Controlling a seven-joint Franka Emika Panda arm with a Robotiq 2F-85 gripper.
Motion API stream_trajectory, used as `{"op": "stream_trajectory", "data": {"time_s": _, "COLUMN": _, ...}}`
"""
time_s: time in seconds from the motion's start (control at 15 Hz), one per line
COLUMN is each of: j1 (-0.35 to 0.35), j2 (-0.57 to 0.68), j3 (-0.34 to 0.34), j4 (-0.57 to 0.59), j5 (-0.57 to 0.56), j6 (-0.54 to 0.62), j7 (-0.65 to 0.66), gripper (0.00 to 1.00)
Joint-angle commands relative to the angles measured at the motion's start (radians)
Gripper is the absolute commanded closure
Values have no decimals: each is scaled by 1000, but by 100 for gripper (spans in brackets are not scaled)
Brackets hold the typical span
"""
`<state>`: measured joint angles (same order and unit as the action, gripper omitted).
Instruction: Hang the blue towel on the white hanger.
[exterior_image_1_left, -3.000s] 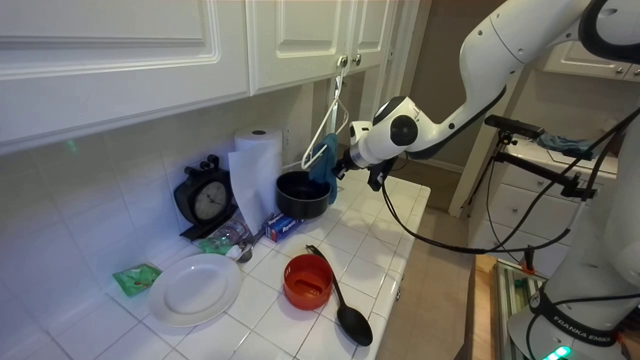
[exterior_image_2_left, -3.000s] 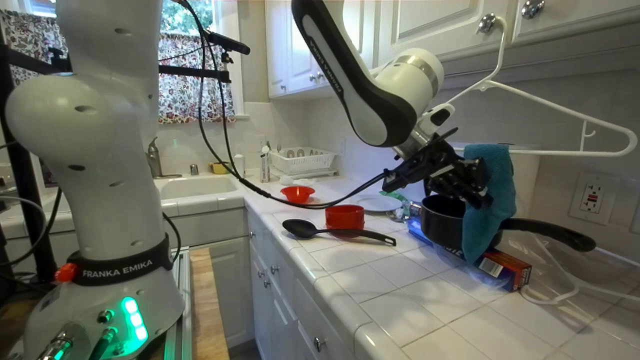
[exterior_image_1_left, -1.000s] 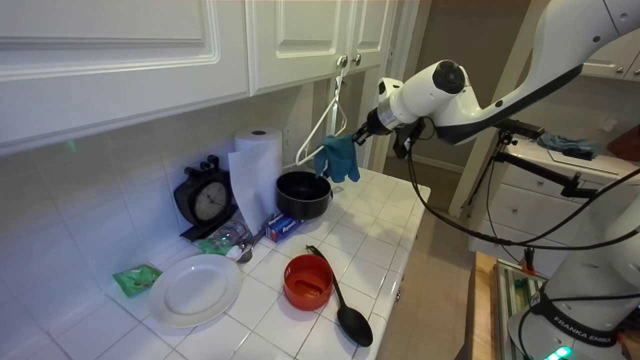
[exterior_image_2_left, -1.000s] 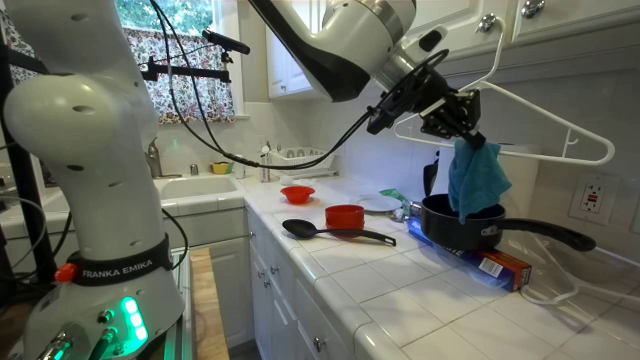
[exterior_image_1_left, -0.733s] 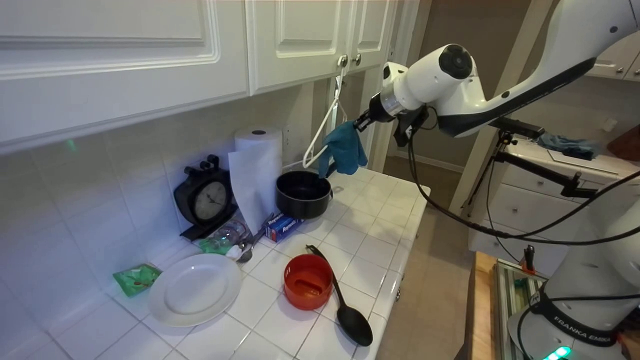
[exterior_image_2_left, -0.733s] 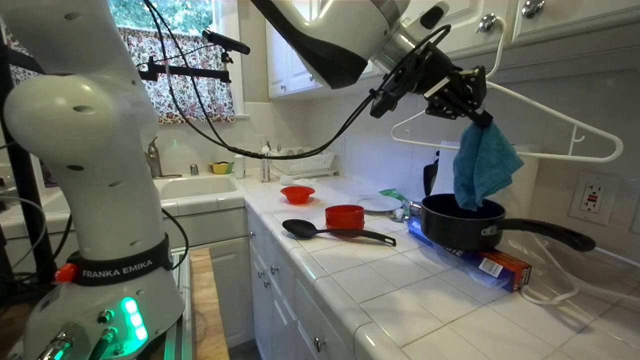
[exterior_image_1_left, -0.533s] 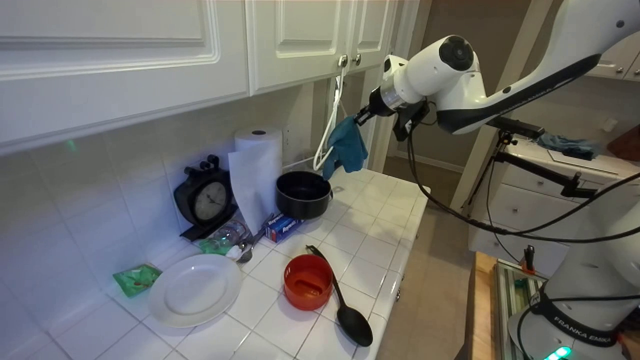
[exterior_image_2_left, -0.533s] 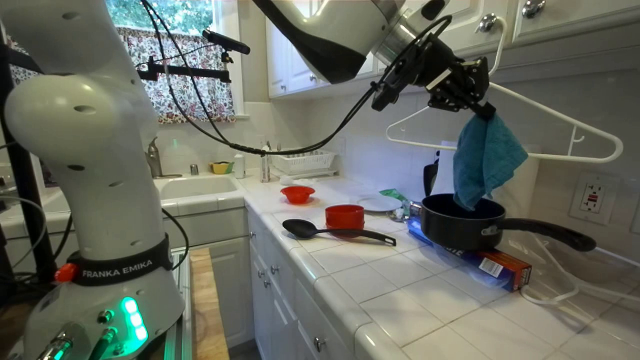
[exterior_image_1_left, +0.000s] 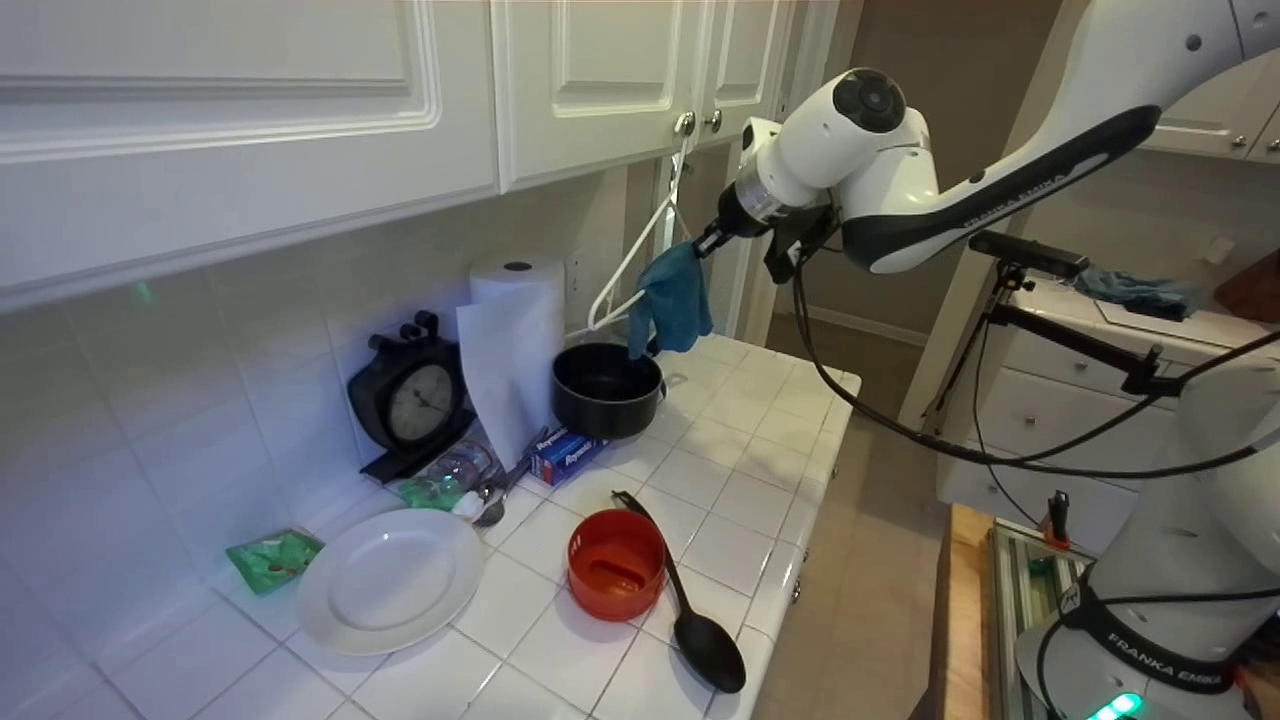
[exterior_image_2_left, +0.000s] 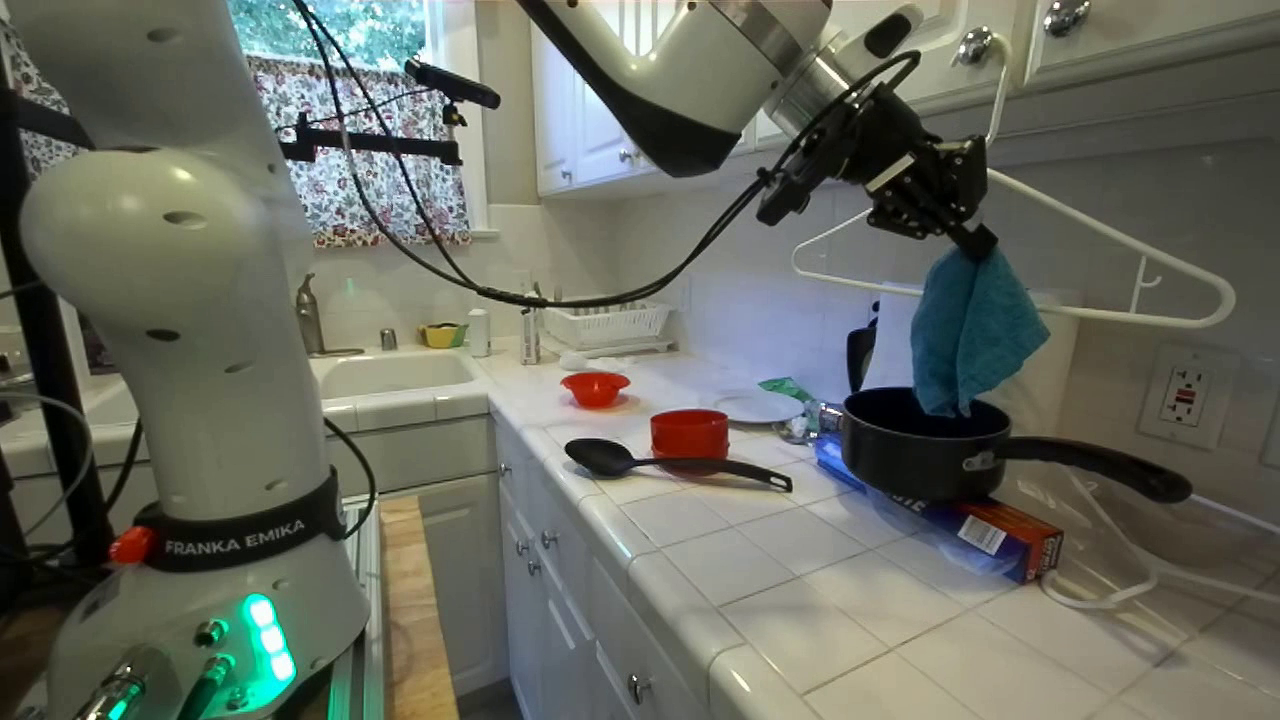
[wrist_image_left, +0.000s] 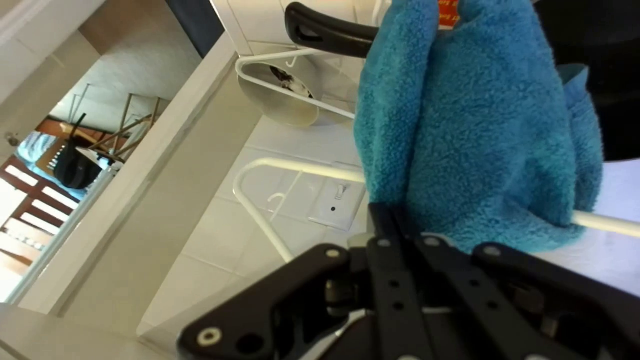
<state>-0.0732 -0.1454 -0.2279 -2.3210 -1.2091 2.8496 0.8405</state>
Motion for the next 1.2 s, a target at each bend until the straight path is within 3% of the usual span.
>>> {"op": "stream_trajectory", "data": {"time_s": 0.0, "j1": 16, "j2": 51, "j3": 7, "j4": 59, "j5": 63, "j6": -34, "j7": -38, "gripper": 95}}
{"op": "stream_trajectory", "data": {"time_s": 0.13, "j1": 18, "j2": 66, "j3": 10, "j4": 75, "j5": 60, "j6": -41, "j7": -38, "gripper": 69}}
{"op": "stream_trajectory", "data": {"time_s": 0.27, "j1": 21, "j2": 74, "j3": 12, "j4": 88, "j5": 57, "j6": -56, "j7": -35, "gripper": 63}}
{"op": "stream_trajectory", "data": {"time_s": 0.8, "j1": 28, "j2": 39, "j3": 27, "j4": 61, "j5": 63, "j6": -143, "j7": -31, "gripper": 6}}
{"op": "stream_trajectory", "data": {"time_s": 0.93, "j1": 29, "j2": 20, "j3": 31, "j4": 44, "j5": 61, "j6": -167, "j7": -28, "gripper": 0}}
{"op": "stream_trajectory", "data": {"time_s": 1.13, "j1": 27, "j2": 4, "j3": 37, "j4": 43, "j5": 16, "j6": -189, "j7": 13, "gripper": 0}}
